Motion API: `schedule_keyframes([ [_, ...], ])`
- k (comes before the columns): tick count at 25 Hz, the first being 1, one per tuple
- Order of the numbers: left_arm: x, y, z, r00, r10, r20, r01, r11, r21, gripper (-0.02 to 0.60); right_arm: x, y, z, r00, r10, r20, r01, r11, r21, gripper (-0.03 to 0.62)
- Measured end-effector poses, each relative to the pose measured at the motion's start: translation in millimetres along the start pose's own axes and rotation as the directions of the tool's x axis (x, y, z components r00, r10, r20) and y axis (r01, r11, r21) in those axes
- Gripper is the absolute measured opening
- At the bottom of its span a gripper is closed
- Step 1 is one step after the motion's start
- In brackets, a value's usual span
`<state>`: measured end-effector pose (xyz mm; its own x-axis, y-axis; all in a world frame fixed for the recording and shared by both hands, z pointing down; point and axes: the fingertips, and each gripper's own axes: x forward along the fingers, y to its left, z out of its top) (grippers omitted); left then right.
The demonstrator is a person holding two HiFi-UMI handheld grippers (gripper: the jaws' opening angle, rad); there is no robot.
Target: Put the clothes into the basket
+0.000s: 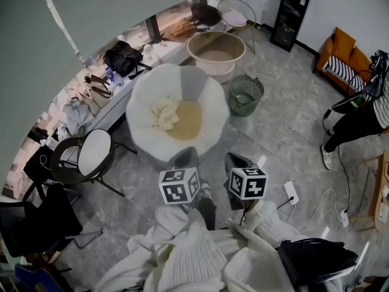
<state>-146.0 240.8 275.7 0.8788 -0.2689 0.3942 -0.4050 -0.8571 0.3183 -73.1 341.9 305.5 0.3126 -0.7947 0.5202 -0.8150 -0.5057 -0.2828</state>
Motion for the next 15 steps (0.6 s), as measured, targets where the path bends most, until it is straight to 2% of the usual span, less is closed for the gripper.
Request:
schedule_keyframes([
  [6,67,14,20,1.000,-0.014,-0.002,0.014,1.000,-0.018,0.005,51,-31,30,1.000,-0.020,-0.013,0.020,1.000,-0.011,0.025],
  [15,180,43,91,0.999,0.002,0.040,0.001,0.997,-0.074,0.005,143,-68,127,1.000,-0.005,-0.029,0.003,0.995,-0.096,0.025],
])
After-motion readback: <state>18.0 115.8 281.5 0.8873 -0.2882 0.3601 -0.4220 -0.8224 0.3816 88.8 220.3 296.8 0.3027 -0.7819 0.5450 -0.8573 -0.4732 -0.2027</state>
